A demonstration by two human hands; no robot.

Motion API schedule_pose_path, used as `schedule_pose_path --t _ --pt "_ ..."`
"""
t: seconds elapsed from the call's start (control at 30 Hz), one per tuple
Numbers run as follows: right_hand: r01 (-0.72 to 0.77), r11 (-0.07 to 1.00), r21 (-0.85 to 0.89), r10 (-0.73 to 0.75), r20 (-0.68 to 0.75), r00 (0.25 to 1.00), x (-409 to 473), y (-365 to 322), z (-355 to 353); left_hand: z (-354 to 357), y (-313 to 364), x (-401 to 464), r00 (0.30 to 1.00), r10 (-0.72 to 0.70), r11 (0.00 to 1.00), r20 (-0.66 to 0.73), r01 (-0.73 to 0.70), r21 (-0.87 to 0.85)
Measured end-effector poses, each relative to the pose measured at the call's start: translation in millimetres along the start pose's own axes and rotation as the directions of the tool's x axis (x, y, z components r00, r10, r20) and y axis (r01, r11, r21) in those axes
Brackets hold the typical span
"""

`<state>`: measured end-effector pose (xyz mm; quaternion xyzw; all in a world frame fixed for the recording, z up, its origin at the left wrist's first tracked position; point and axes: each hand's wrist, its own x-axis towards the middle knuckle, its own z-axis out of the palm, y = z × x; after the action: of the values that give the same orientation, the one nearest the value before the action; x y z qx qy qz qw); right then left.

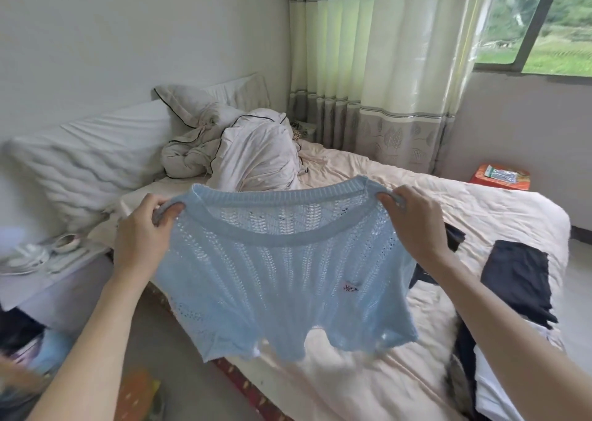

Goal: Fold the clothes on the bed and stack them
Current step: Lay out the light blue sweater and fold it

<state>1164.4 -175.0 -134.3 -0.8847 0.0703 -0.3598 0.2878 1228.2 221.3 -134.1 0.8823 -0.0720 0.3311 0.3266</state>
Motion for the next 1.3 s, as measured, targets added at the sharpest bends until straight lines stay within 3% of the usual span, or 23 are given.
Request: schedule_pose_path --t 0.13,0.27,0.4,0.6,0.77,1.03,1.17,1.3 --pt "-0.054 0.998 0.019 0.053 0.033 0.998 -21 -5 5 -19 0 -25 1.000 -0.006 1.000 -0.015 0.006 0.017" --pt "-0.206 0.978 0.016 0.195 0.254 0.947 -57 -4 34 -20 -29 -73 0.968 -0.207 0.978 0.144 0.204 0.035" --pt "-0.167 0.985 -0.051 0.174 0.374 0.911 -72 -17 67 -27 -64 -89 0.919 -0.316 0.949 0.234 0.306 0.080" --pt "-0.130 0.984 -0.119 0.163 0.336 0.928 -59 -47 120 -32 -117 -55 0.868 -0.332 0.943 0.370 0.319 0.099" --pt "-0.158 0.967 -0.200 0.199 0.207 0.958 -33 -60 173 -10 -157 -5 0.858 -0.308 0.946 0.411 0.323 0.034" --pt "-0.176 0.950 -0.258 0.217 0.144 0.965 51 -50 265 79 -207 102 0.863 -0.280 0.952 0.420 0.306 0.006" --pt "-0.242 0.944 -0.226 0.295 0.244 0.924 102 -15 339 154 -244 151 0.861 -0.315 0.939 0.399 0.344 -0.001" --pt "-0.366 0.909 -0.201 0.418 0.406 0.813 137 48 438 254 -296 182 0.802 -0.403 0.907 0.440 0.414 0.075"
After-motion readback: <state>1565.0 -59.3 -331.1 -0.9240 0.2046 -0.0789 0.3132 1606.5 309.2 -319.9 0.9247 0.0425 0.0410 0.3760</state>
